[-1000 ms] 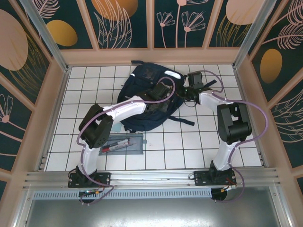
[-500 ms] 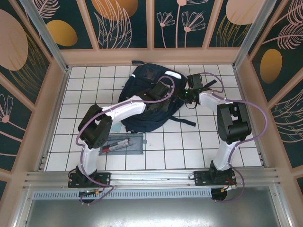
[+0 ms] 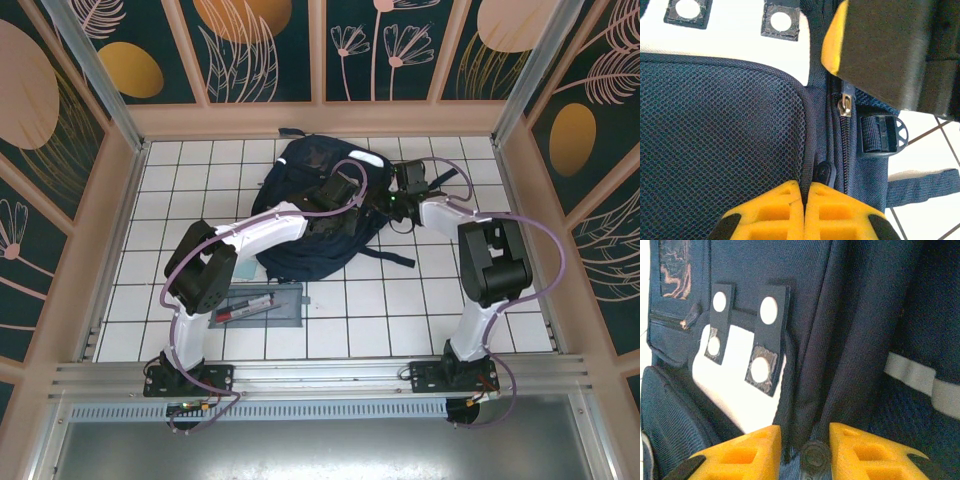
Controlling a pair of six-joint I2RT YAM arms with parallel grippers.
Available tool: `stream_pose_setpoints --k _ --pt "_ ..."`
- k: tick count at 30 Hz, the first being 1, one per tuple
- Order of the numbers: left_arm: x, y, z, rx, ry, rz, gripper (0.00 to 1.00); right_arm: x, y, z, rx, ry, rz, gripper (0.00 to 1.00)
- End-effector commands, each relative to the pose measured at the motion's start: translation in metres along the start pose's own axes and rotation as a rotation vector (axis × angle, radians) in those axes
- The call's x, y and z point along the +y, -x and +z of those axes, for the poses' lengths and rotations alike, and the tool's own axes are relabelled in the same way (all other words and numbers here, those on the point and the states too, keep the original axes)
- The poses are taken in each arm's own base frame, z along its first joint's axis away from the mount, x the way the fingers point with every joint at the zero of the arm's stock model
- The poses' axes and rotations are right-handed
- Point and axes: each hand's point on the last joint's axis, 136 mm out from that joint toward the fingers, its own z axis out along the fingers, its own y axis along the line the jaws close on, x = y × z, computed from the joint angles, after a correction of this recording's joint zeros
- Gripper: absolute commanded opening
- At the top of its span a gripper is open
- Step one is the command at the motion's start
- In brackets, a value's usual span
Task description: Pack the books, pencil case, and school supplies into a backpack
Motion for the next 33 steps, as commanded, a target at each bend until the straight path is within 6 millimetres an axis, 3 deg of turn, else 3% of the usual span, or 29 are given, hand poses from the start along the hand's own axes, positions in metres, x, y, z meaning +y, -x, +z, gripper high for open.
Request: stream_pose_setpoints --k 1,5,11,17,20,25,33 --pt "-0.034 0.037 -0.020 -0.109 -0.125 -0.023 0.00 0.035 0.004 -0.019 -0.027 0.120 -0.026 0.30" --pt "-0.037 0.041 -0.024 -0.119 -0.141 -0.029 0.00 0.022 -0.006 -0.005 0.019 0.095 0.006 0.30" --pt "-0.037 0.040 -0.023 -0.116 -0.141 -0.032 0.00 0.025 -0.016 0.005 0.023 0.157 0.025 0.31" --pt "-0.041 0.042 -0.027 -0.116 -0.163 -0.036 0.00 -0.006 -0.020 0.030 0.050 -0.003 0.046 0.39" --pt "-0.041 0.045 -0.031 -0.127 -0.161 -0.035 0.00 -0.012 -0.019 0.033 0.038 -0.044 0.049 0.29" --pt "-0.042 0.046 -0.030 -0.129 -0.161 -0.037 0.00 0.002 -0.013 0.025 0.006 0.014 0.025 0.02" --pt "-0.030 0.048 -0.028 -0.131 -0.126 -0.060 0.00 0.021 -0.001 -0.006 -0.058 0.099 -0.057 0.00"
